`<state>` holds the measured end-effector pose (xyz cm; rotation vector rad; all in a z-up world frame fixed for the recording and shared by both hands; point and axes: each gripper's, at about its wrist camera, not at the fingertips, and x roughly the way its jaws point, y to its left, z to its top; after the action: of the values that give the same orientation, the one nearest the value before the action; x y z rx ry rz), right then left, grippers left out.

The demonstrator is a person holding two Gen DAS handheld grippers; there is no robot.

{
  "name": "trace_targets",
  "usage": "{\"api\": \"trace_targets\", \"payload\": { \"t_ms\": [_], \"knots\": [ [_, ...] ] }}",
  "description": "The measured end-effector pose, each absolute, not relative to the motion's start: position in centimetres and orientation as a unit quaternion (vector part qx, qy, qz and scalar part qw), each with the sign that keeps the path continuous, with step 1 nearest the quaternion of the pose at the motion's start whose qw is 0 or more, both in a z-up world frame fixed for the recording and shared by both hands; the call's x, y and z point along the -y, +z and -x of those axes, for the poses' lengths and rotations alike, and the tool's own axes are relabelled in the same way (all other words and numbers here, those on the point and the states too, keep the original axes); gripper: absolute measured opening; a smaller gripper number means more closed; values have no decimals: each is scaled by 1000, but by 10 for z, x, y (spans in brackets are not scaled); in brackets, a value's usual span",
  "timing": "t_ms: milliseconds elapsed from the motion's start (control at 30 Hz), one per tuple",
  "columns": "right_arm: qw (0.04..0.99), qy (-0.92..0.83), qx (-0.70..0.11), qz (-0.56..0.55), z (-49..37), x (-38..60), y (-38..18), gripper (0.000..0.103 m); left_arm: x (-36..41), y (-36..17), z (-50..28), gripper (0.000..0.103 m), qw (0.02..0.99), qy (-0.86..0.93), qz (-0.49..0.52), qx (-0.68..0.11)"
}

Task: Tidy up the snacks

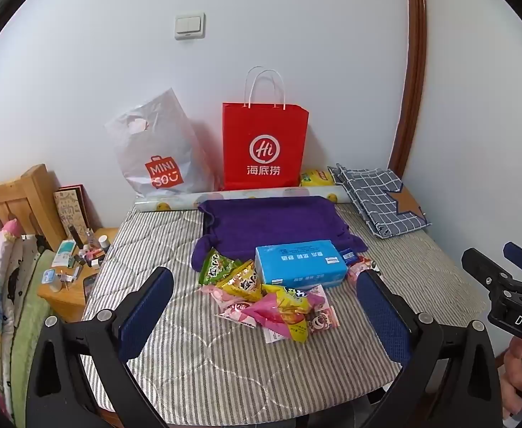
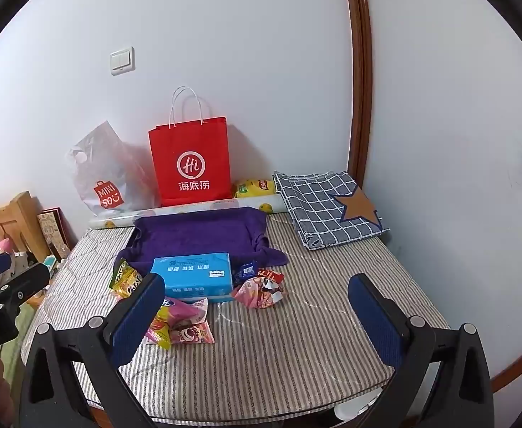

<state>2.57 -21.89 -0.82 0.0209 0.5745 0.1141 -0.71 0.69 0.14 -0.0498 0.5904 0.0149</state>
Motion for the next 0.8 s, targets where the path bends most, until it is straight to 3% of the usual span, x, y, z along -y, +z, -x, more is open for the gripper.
{"api": "trace_targets", "payload": {
  "t_ms": [800],
  "knots": [
    [962, 66, -263, -11, -25, 220, -10, 103, -10, 6, 9, 101, 957, 13, 23, -288]
  ]
}}
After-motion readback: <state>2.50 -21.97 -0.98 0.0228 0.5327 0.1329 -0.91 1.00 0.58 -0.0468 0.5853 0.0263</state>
